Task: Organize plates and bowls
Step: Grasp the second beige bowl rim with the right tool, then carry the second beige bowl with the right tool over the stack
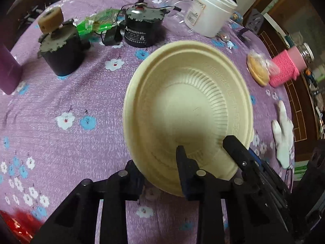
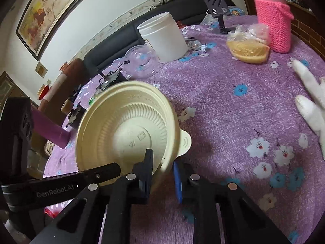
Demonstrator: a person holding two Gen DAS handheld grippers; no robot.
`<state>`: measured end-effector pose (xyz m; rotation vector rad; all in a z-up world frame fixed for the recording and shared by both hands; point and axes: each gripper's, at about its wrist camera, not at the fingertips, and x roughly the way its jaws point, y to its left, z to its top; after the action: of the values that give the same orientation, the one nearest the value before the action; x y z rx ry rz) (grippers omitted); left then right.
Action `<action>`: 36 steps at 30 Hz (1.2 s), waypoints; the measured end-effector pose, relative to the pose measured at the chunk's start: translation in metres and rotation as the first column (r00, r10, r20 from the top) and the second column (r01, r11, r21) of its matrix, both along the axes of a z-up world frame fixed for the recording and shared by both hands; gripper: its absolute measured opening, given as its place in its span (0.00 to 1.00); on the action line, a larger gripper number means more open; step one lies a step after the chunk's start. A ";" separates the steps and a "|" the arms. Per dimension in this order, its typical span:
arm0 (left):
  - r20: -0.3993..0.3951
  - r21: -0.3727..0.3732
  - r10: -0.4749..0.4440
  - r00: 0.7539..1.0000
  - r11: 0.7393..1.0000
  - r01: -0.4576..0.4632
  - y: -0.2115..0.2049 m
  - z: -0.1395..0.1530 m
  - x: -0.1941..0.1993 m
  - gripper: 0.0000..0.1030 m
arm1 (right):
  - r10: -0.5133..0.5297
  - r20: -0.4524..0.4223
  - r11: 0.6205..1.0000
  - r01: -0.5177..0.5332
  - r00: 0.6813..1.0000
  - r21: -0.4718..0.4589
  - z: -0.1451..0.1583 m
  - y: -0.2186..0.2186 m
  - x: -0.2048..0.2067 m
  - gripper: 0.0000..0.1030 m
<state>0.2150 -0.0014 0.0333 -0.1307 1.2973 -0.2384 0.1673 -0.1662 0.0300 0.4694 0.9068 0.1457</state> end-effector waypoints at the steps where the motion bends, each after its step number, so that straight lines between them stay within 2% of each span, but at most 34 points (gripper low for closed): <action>1: 0.004 -0.004 -0.002 1.000 1.000 0.002 0.000 0.004 -0.003 0.26 | 0.001 0.003 1.000 -0.001 1.000 0.002 0.002 0.000 -0.003 0.20; 8: 0.058 -0.005 -0.016 0.998 1.000 0.017 0.013 0.040 -0.053 0.25 | 0.025 0.033 0.999 -0.026 0.999 0.025 0.026 0.004 -0.041 0.20; 16: 0.135 -0.023 0.006 0.991 1.000 -0.003 0.043 0.067 -0.117 0.25 | 0.096 0.100 0.995 -0.094 0.990 -0.018 0.059 0.033 -0.094 0.20; 22: 0.213 -0.032 0.036 0.976 0.999 -0.030 0.075 0.087 -0.165 0.25 | 0.151 0.143 0.988 -0.145 0.978 -0.051 0.081 0.063 -0.131 0.20; 30: 0.299 -0.054 0.104 0.948 0.994 -0.093 0.131 0.112 -0.222 0.26 | 0.256 0.200 0.966 -0.243 0.946 -0.091 0.111 0.116 -0.170 0.20; 36: 0.344 -0.070 0.176 0.922 0.984 -0.162 0.182 0.120 -0.254 0.26 | 0.348 0.227 0.937 -0.329 0.910 -0.118 0.124 0.165 -0.186 0.20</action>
<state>-0.0395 0.1803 0.1536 -0.2234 0.9206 -0.1318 -0.0185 -0.0008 0.1537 0.2111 0.7408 0.4758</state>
